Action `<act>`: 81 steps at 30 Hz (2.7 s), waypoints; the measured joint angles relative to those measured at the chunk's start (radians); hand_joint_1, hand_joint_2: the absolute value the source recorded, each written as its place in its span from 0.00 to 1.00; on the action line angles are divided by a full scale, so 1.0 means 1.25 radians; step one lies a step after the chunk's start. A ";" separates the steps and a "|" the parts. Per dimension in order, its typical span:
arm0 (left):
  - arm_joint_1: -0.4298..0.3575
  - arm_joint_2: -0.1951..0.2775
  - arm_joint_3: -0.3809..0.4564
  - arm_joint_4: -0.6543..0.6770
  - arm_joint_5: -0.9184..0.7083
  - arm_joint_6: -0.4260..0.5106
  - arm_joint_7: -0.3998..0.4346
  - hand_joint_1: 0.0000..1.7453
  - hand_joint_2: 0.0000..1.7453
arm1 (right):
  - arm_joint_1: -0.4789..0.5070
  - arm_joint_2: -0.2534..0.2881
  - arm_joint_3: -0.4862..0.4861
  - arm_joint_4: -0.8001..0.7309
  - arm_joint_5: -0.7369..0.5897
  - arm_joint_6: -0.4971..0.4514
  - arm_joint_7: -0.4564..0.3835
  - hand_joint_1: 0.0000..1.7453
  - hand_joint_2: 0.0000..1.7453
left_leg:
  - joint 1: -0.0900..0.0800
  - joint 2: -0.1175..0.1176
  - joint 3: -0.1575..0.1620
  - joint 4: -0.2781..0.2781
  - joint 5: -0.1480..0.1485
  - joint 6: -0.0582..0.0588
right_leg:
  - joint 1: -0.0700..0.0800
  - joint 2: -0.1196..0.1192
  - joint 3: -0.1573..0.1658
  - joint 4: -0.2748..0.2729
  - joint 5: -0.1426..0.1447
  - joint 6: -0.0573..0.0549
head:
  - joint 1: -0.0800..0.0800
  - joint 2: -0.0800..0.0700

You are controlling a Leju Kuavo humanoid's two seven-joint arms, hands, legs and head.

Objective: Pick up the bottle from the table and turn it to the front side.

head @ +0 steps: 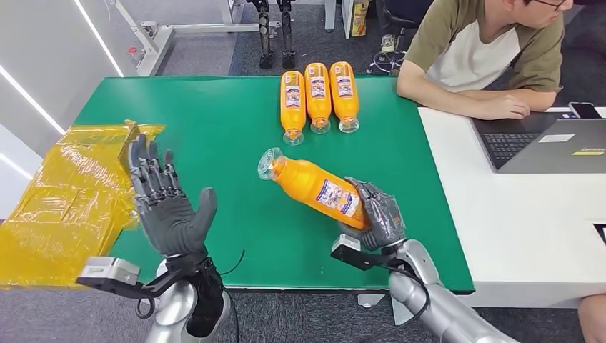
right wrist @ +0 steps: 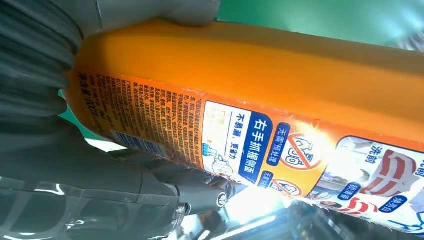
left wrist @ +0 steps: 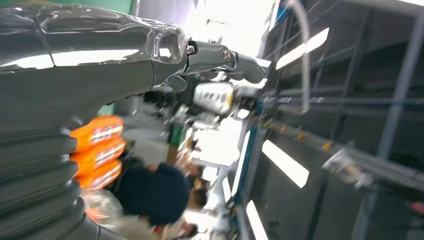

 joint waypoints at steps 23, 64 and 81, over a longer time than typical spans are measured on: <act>-0.062 -0.022 0.005 0.267 -0.092 -0.247 0.041 0.00 1.00 | 0.168 0.122 -0.102 -0.161 0.164 0.172 0.074 1.00 1.00 | 0.000 0.004 0.001 0.000 -0.001 -0.001 | 0.000 0.003 -0.002 0.000 0.000 0.000 | 0.000 0.000; -0.110 -0.035 -0.013 0.359 -0.119 -0.258 0.029 1.00 1.00 | 0.231 0.131 -0.143 -0.196 0.319 0.142 0.098 0.00 1.00 | 0.000 0.005 0.000 0.000 -0.001 -0.002 | 0.000 0.005 -0.002 0.000 0.000 0.000 | 0.000 0.000; -0.155 0.037 0.059 0.180 -0.602 0.254 0.262 1.00 1.00 | 0.319 0.208 -0.131 -0.274 0.142 -0.012 -0.030 0.00 1.00 | 0.000 0.005 0.000 -0.001 -0.001 -0.002 | 0.000 0.004 -0.002 0.001 0.000 -0.001 | 0.000 0.000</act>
